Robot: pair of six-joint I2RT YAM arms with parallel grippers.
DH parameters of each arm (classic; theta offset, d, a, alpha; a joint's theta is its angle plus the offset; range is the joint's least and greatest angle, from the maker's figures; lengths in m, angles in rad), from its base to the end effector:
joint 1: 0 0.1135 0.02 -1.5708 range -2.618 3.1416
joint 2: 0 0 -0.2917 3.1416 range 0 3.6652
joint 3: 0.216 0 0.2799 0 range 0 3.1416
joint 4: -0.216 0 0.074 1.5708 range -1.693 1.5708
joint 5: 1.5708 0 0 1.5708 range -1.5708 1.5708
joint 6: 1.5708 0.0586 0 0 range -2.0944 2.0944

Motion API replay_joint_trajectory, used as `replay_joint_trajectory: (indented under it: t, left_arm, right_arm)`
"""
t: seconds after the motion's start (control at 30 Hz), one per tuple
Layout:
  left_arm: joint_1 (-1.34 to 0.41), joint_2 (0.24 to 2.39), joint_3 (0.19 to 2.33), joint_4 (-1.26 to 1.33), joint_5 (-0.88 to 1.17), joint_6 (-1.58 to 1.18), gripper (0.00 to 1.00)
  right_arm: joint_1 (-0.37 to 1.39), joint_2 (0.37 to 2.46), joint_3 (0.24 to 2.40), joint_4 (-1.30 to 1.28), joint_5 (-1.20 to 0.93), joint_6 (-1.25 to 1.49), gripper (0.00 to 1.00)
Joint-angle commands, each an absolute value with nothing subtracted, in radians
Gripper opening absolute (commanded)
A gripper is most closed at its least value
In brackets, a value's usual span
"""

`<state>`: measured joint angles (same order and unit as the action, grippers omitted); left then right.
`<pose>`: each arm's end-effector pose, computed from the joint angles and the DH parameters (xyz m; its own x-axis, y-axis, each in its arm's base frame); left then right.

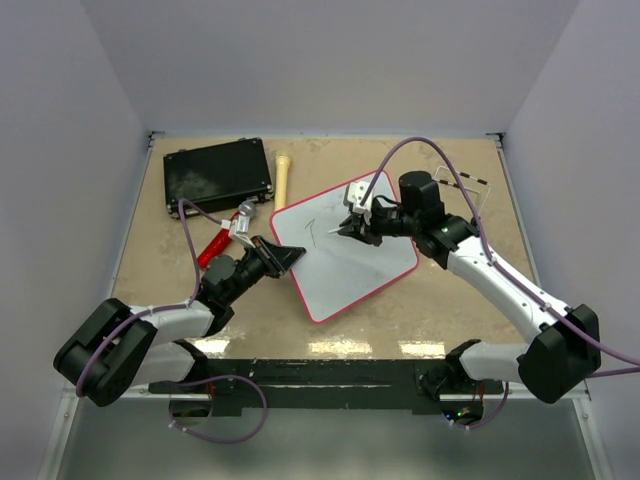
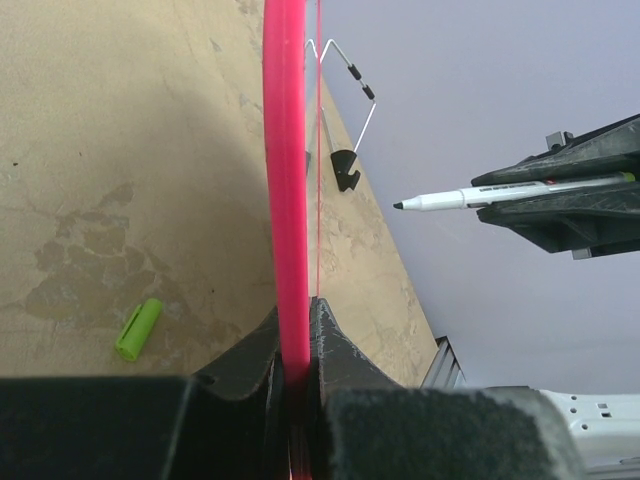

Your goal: Write a sentence on the whiteboard

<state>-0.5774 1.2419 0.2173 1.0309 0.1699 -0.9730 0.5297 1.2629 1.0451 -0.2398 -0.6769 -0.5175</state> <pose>0.2047 -0.1452 0.1879 -0.5588 -0.6082 -0.5637 0.3869 0.4100 -0.8260 0.2566 0.1928 0.3381 0.1034 -0.3863 -0.9165 -0.9523 0.2274 -0.2033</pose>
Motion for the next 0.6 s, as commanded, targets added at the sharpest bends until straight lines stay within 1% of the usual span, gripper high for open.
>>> replay_joint_trajectory:
  t: [0.0,0.57]
  left_arm:
    - [-0.581,1.227,0.222,1.152,0.169,-0.931,0.0]
    - [-0.581,1.236,0.216,1.166,0.167,-0.948,0.0]
  right_arm:
    - [0.534,1.264,1.023,-0.166,-0.709,-0.566,0.0]
    - [0.566,1.304,1.017,-0.15,-0.641,-0.545,0.0]
